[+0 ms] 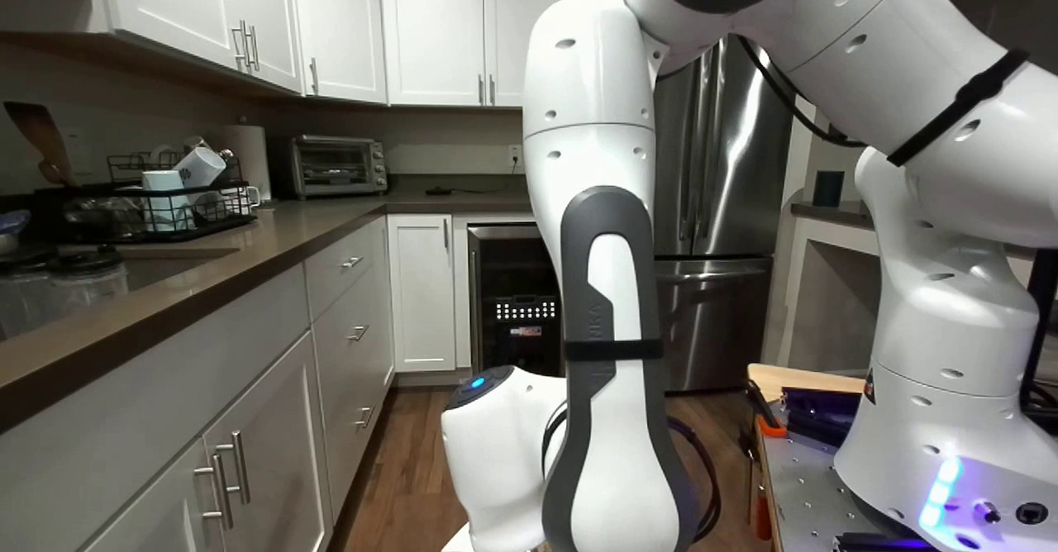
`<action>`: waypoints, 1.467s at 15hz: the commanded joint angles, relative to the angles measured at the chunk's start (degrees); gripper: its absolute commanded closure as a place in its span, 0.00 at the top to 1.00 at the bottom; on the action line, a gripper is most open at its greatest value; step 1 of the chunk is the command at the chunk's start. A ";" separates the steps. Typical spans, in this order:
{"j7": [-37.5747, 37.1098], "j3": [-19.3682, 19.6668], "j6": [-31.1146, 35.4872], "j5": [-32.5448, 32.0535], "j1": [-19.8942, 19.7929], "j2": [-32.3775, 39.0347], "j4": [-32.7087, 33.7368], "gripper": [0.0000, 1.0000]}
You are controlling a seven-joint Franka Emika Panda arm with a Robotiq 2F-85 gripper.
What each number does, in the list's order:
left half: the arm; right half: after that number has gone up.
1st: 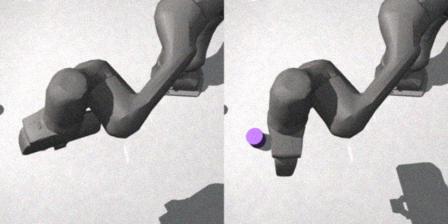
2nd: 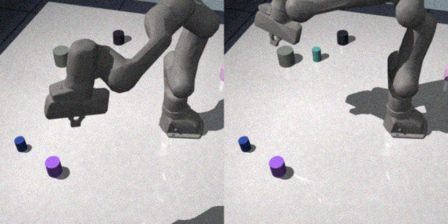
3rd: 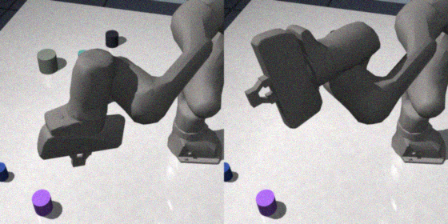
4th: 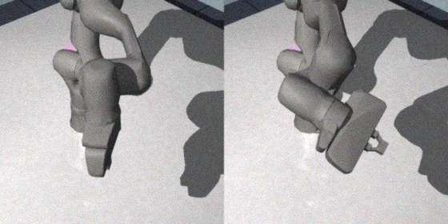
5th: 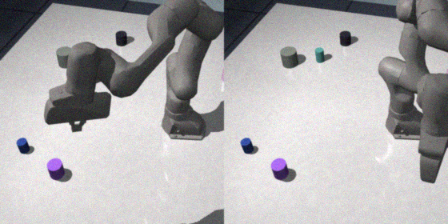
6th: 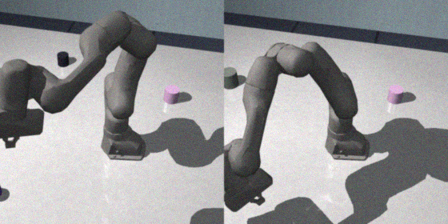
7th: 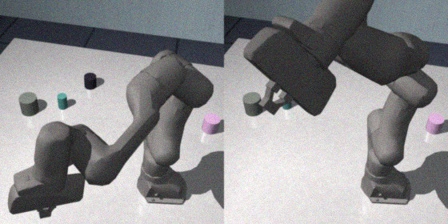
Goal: Open the bin
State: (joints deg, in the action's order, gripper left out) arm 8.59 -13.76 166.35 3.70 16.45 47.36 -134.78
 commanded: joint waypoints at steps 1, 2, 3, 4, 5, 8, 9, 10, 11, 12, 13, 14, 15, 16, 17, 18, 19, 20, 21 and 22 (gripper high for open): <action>-3.64 0.30 1.38 -1.97 1.29 1.93 0.91 0.47; -4.27 0.28 2.04 -1.82 1.64 2.00 0.57 0.39; -5.03 0.34 3.32 -1.64 2.12 1.97 0.14 0.34; -5.60 0.23 3.66 -1.50 2.32 1.74 0.01 0.27; -6.14 0.10 3.51 -1.42 2.49 1.71 -0.11 0.21; -7.81 0.16 2.75 -1.32 3.70 0.45 -0.38 0.05; -8.22 0.13 1.29 -1.34 3.98 -0.42 -0.37 0.03; -8.61 0.02 -1.76 -1.38 4.11 -1.52 -0.09 0.02; -9.14 -0.06 -4.60 -1.23 4.21 -2.47 0.17 0.00; -9.24 -0.57 -8.52 -1.18 3.69 -3.84 0.50 0.01; -10.03 -0.22 -11.75 -1.24 4.19 -5.23 0.85 0.03; -10.02 -0.35 -15.23 -1.37 3.83 -6.83 1.27 0.04; -10.00 -0.25 -18.30 -1.50 3.52 -8.34 1.77 0.07; -9.83 0.09 -21.05 -1.75 3.30 -9.63 2.51 0.06; -9.64 0.41 -23.21 -1.94 3.15 -11.06 2.98 0.06; -9.48 0.72 -25.31 -2.08 2.98 -12.61 3.43 0.05; -9.61 1.14 -26.97 -2.27 3.08 -13.77 3.96 0.03; -9.56 1.46 -28.52 -2.51 3.02 -15.25 4.21 0.04; -9.68 1.78 -29.60 -2.79 3.08 -16.29 4.48 0.03; -9.45 1.86 -30.58 -3.06 2.81 -17.66 4.49 0.04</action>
State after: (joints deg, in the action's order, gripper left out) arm 0.66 -12.08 139.49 2.89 19.93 33.89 -129.80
